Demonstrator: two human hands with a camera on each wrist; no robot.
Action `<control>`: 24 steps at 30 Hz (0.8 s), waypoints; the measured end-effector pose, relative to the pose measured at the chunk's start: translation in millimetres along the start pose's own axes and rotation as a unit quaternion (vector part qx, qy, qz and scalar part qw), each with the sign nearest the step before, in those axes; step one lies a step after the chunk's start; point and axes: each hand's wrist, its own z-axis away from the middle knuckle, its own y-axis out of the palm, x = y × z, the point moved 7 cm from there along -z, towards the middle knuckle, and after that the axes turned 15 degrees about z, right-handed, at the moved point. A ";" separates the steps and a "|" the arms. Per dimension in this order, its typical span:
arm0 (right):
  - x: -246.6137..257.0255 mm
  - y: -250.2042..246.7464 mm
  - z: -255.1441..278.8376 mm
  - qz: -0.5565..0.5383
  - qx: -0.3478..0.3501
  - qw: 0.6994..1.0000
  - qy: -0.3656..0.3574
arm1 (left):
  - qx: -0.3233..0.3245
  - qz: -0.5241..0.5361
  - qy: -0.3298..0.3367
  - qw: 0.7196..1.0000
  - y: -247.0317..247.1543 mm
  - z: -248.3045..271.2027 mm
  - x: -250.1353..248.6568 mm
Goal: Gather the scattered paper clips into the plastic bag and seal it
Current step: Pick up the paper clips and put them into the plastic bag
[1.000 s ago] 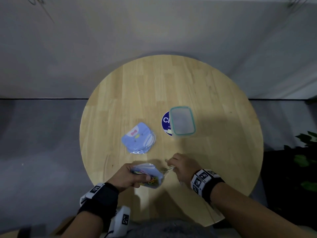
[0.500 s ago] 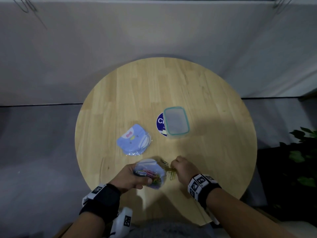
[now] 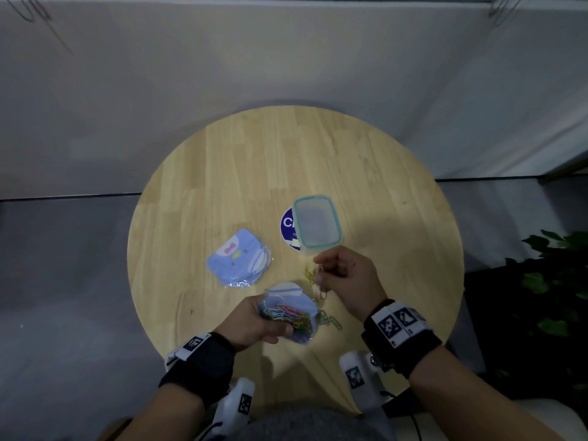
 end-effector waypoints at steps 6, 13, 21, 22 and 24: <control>26.8 16.3 4.0 0.154 0.031 0.983 -0.097 | 0.026 -0.007 0.025 0.999 14.9 0.5 -17.5; 28.5 24.3 7.7 0.199 0.031 0.974 -0.101 | 0.023 -0.029 0.055 0.998 19.8 -2.9 -30.0; 19.5 15.8 -1.2 0.222 0.024 0.971 -0.081 | -0.015 -0.026 0.049 0.998 18.4 -5.0 -32.9; 19.3 21.1 0.2 0.247 0.033 0.964 -0.089 | -0.019 -0.023 0.047 0.998 20.0 -5.5 -33.1; 17.5 30.3 1.0 0.287 0.046 0.952 -0.098 | -0.016 -0.026 0.044 0.999 22.3 -5.7 -33.9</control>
